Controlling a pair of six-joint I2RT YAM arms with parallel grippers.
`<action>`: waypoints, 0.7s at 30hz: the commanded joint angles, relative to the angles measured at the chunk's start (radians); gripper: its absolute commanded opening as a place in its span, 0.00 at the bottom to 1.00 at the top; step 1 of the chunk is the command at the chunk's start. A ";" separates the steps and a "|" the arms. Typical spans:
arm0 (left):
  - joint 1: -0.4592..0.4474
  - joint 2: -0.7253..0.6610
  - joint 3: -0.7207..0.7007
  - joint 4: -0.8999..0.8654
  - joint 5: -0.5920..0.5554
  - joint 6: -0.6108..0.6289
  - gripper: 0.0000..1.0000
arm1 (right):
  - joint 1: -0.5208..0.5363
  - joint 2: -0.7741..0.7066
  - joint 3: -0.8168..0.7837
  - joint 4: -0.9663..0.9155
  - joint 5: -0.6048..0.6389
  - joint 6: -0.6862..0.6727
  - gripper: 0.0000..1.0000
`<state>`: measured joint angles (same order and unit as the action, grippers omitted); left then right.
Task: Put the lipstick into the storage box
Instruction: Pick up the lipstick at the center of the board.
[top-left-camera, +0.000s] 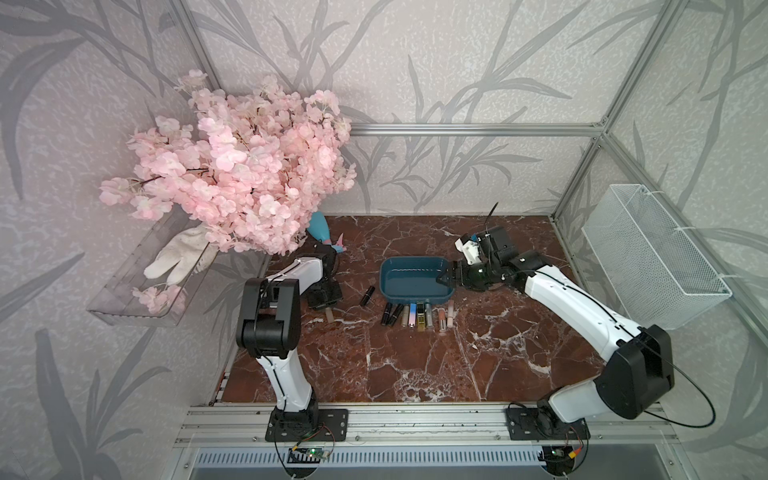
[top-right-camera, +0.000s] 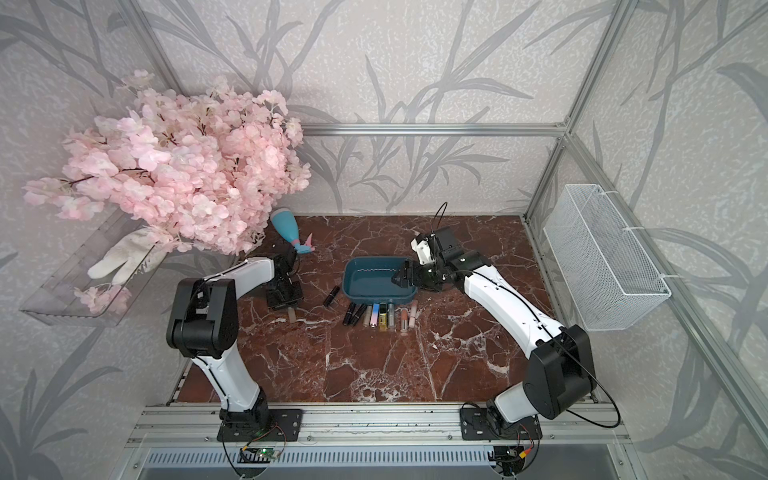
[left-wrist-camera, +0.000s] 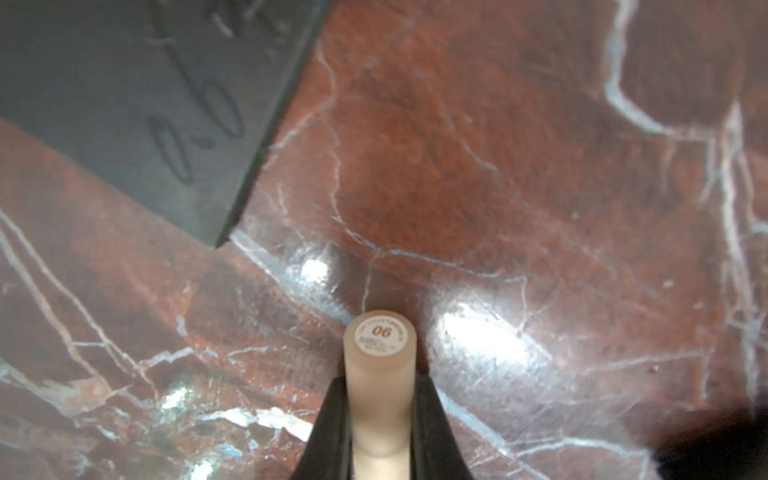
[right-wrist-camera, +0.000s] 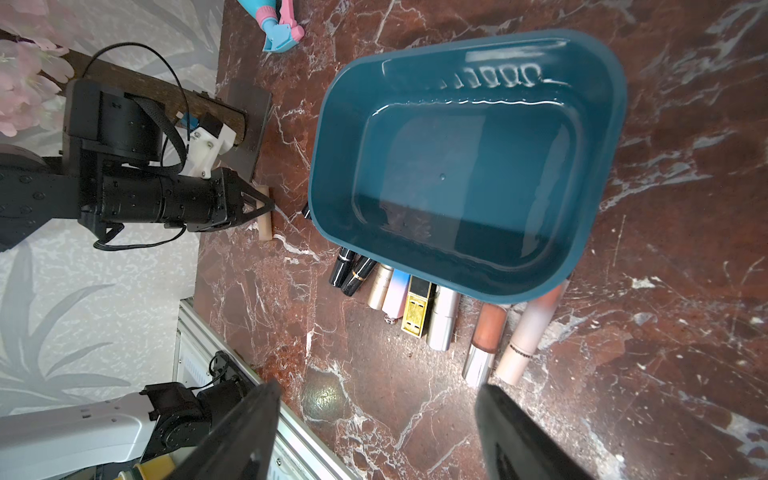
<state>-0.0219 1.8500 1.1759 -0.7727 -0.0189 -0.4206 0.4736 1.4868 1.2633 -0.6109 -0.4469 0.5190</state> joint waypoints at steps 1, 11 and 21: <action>0.009 0.025 -0.012 0.016 0.002 -0.019 0.12 | 0.005 0.007 0.027 -0.003 -0.010 -0.010 0.79; 0.007 -0.118 -0.077 0.022 0.083 -0.084 0.06 | 0.005 0.003 0.013 0.025 -0.026 0.008 0.79; 0.004 -0.310 -0.100 -0.030 0.163 -0.090 0.03 | 0.005 -0.046 -0.024 0.036 -0.007 0.016 0.79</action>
<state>-0.0177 1.5944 1.0954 -0.7593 0.1066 -0.5018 0.4740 1.4799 1.2530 -0.5888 -0.4606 0.5282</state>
